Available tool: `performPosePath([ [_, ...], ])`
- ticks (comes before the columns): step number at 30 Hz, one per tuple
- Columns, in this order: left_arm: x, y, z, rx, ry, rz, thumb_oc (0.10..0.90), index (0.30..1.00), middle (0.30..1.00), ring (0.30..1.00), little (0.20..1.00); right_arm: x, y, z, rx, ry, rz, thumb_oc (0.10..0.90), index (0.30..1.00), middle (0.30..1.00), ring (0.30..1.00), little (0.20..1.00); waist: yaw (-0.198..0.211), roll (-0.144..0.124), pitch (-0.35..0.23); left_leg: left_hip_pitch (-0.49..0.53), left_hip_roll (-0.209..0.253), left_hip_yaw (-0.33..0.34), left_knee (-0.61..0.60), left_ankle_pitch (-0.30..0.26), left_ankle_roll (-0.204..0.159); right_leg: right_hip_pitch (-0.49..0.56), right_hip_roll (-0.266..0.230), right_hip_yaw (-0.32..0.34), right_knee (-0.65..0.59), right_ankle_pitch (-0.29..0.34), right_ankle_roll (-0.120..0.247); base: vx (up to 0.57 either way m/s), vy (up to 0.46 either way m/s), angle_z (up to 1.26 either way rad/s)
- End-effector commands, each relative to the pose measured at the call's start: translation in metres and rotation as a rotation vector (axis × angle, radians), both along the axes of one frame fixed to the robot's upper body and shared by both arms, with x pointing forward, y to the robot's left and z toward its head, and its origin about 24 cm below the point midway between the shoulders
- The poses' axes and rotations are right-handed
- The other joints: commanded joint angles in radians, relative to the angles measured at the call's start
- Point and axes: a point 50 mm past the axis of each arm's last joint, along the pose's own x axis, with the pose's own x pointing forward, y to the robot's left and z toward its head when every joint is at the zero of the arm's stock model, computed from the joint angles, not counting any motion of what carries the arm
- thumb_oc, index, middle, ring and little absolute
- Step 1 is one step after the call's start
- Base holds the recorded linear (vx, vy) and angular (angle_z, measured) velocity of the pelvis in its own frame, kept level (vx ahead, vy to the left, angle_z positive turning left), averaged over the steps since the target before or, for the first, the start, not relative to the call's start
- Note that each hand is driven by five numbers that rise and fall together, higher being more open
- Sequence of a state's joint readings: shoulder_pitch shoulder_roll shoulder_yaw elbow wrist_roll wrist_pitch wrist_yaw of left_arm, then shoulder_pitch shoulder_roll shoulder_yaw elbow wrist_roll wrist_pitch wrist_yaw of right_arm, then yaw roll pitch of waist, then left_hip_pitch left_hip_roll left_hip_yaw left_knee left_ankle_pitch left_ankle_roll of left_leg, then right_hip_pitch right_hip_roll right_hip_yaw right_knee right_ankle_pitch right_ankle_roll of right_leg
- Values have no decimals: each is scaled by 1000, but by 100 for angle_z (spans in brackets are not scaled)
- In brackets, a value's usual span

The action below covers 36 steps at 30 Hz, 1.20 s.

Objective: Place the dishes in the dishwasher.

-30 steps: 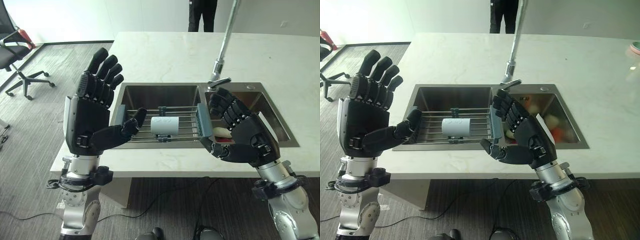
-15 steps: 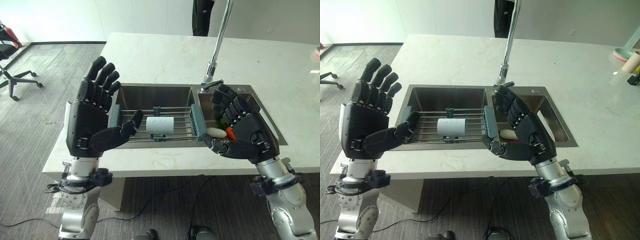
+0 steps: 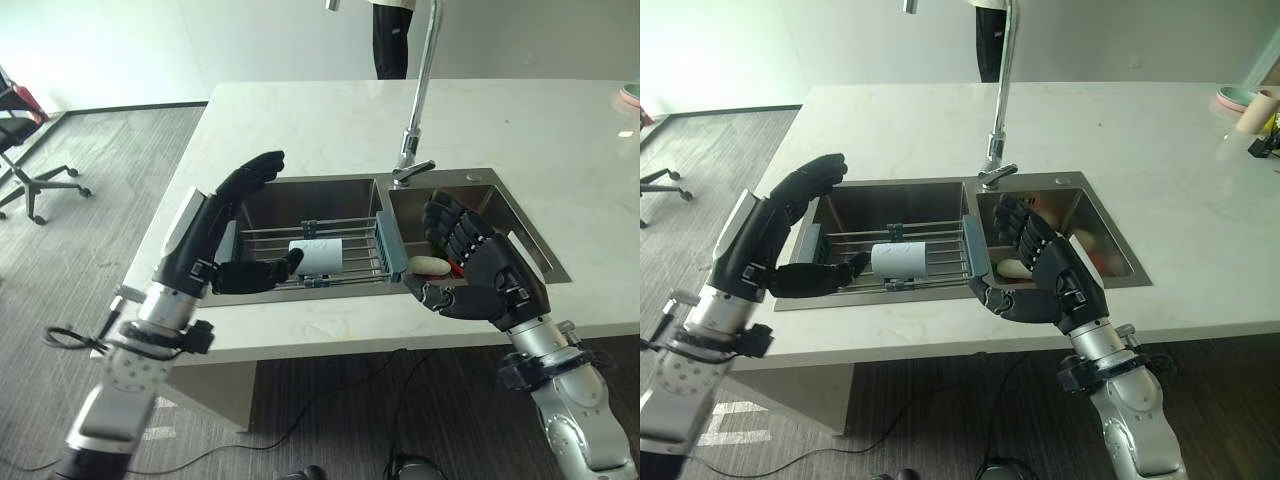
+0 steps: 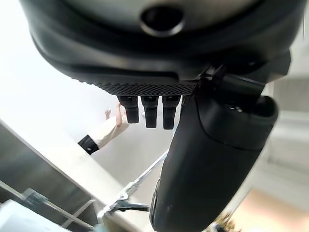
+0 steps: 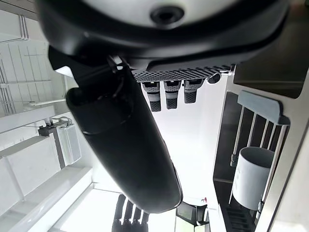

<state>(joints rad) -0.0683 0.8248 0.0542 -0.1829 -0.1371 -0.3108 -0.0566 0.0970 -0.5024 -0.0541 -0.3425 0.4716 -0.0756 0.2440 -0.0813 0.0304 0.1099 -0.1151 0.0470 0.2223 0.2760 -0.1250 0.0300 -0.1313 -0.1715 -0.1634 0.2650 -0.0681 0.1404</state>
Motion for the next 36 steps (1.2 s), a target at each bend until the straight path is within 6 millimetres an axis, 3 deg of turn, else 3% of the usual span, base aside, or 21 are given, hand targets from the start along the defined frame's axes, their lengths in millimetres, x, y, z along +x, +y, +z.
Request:
performPosePath([
  [1,3,-3,52,-31,-199,-56,800,900,900,900,900,6,9,50,-14,-249,67,800,900,900,900,900,-15,8,-28,89,2,-8,24,-168,-19,4,35,-2,35,-74,1,55,77,-22],
  [9,35,14,61,144,43,1,800,900,900,900,900,16,5,64,-106,-230,114,800,900,900,900,900,-48,56,-37,99,0,13,24,-168,-23,10,44,30,35,-82,6,9,76,-7],
  [14,56,25,62,110,206,-9,800,900,900,900,900,19,3,66,-168,-206,148,800,900,900,900,900,-75,86,-42,103,-2,36,24,-164,-26,12,49,49,35,-85,7,8,86,-10],
  [28,82,33,37,90,348,56,800,900,900,900,900,22,-1,74,-211,-231,158,800,900,900,900,900,-102,88,-46,110,-8,59,24,-163,-19,11,65,83,35,-87,5,-7,15,-6],
  [36,90,44,43,114,297,148,800,900,900,900,900,23,0,74,-221,-237,176,800,900,900,900,900,-116,88,-51,116,-7,77,24,-168,-15,11,73,97,35,-88,6,0,2,-3],
])
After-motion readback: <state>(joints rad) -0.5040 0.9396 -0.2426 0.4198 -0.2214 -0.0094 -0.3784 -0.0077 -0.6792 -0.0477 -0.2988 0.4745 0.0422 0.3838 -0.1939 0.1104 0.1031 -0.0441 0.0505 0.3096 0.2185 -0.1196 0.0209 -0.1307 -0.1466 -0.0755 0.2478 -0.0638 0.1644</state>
